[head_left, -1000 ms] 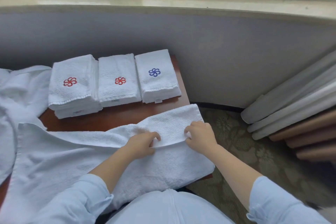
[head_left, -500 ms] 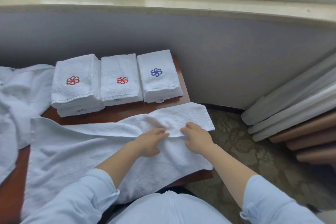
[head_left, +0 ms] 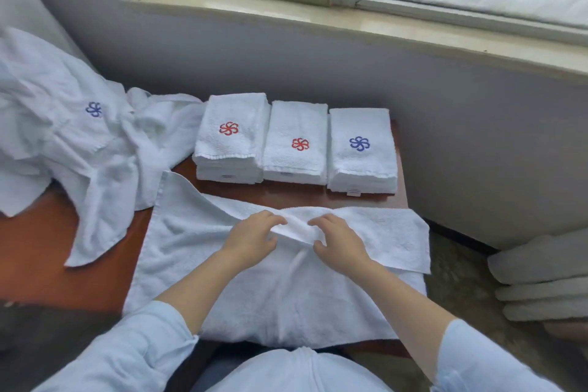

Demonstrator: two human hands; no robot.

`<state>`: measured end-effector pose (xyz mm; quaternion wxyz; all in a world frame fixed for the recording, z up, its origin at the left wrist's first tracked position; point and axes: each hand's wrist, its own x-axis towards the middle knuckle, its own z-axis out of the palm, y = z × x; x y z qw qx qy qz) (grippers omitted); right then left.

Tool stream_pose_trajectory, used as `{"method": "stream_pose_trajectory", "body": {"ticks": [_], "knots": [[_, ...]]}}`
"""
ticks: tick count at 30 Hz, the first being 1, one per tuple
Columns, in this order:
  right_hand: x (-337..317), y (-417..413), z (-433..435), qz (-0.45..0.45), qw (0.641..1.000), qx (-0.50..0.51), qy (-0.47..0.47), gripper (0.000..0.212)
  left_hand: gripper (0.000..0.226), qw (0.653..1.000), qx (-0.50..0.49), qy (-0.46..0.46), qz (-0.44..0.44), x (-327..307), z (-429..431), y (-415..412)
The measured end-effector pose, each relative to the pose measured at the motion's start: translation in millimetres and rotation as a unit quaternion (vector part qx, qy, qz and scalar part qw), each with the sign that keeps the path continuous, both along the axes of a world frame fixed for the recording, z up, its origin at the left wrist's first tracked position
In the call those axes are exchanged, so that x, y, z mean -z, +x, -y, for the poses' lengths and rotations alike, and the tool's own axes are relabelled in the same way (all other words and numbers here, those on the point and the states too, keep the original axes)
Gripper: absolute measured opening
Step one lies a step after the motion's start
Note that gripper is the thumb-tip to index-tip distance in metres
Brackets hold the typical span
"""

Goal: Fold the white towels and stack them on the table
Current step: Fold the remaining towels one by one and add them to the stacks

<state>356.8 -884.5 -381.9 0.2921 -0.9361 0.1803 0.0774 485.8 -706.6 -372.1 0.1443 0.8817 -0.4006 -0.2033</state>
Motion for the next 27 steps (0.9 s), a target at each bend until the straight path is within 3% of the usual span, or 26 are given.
{"method": "stream_pose_trajectory", "body": {"ticks": [8, 20, 24, 27], "knots": [[-10.9, 103.1, -86.3, 0.004, 0.997, -0.069, 0.029, 0.05, 0.045, 0.991, -0.129, 0.022, -0.003, 2.8, -121.2, 71.1], [4.6, 225.9, -183.5, -0.037, 0.997, 0.018, 0.064, 0.071, 0.047, 0.973, -0.214, 0.046, -0.077, 39.9, -225.3, 169.9], [15.7, 248.5, -201.8, -0.049, 0.997, 0.026, 0.046, 0.069, 0.045, 0.967, -0.215, 0.044, -0.129, 50.5, -225.7, 185.7], [20.4, 257.2, -214.2, -0.022, 0.995, 0.087, 0.04, 0.048, 0.033, 0.968, -0.195, 0.045, -0.149, 56.6, -220.6, 192.7]]}}
